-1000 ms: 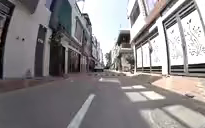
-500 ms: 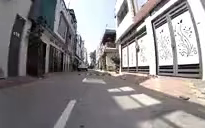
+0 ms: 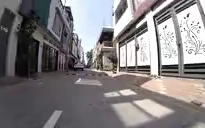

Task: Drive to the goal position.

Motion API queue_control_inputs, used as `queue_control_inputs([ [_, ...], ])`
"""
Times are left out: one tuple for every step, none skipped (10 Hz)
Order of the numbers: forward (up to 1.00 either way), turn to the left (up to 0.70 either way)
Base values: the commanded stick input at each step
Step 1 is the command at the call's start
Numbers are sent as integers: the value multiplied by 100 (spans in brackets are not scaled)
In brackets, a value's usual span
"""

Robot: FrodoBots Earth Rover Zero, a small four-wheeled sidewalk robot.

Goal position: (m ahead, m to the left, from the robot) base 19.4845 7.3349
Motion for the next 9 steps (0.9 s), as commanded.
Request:
queue_control_inputs([
  [100,1],
  [100,1],
  [100,1],
  [100,33],
  [100,41],
  [100,41],
  [100,41],
  [100,41],
  [100,8],
])
